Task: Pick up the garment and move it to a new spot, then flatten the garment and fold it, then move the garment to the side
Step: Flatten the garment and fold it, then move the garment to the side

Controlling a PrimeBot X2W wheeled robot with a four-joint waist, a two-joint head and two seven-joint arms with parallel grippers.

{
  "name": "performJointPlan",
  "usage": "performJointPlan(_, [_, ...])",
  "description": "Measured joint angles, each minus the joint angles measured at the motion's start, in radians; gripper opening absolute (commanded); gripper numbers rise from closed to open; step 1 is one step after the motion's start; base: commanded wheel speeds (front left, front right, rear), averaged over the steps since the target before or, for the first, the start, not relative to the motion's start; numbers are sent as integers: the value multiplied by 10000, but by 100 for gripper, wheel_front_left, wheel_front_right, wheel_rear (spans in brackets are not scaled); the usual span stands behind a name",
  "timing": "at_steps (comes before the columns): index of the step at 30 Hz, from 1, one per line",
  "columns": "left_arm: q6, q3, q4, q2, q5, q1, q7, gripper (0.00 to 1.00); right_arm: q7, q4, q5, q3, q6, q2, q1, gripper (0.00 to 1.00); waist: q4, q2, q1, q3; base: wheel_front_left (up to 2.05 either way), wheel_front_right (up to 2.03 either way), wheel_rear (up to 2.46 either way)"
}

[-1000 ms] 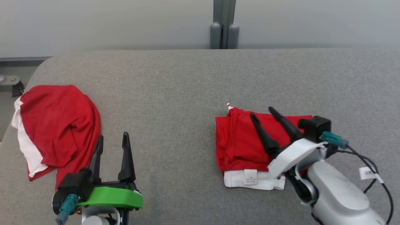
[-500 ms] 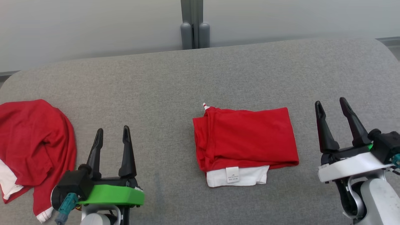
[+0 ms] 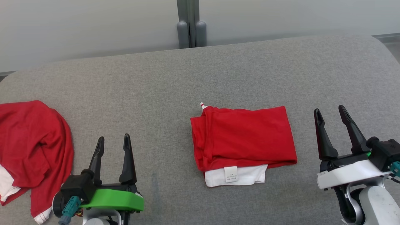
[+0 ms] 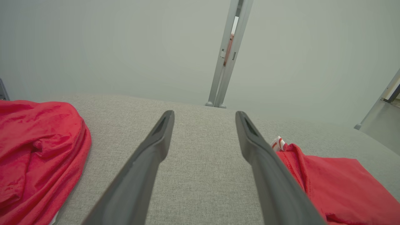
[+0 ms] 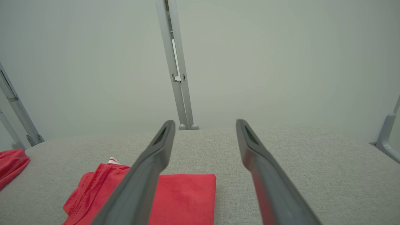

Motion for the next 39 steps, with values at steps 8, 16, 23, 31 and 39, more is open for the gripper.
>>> performJointPlan(8, [-63, -58, 86, 0, 0, 2, 0, 100, 0, 245, -36, 56, 0, 65, 4, 100, 73, 0, 0, 46, 0, 0, 0])
performJointPlan(16, [-63, -332, 182, 0, 19, -151, 0, 100, 180, 2646, 17, 328, 0, 79, -412, 100, 241, 0, 0, 426, 0, 0, 0])
performJointPlan(23, [-65, -587, 293, 0, 109, -425, 0, 100, 723, 4355, 458, 443, 0, 332, -1491, 100, 511, 0, 0, 906, 0, 0, 0])
performJointPlan(31, [-65, -744, 314, 0, 194, -709, 0, 100, 807, 5630, 1149, 775, 0, 339, -2361, 100, 927, 0, 0, 1364, 0, 0, 0])
performJointPlan(39, [-123, -874, 408, 2, 270, -702, 0, 100, 663, 6182, 1615, 1822, 2, -10, -2691, 0, 829, 0, 0, 1320, 0, 0, 0])
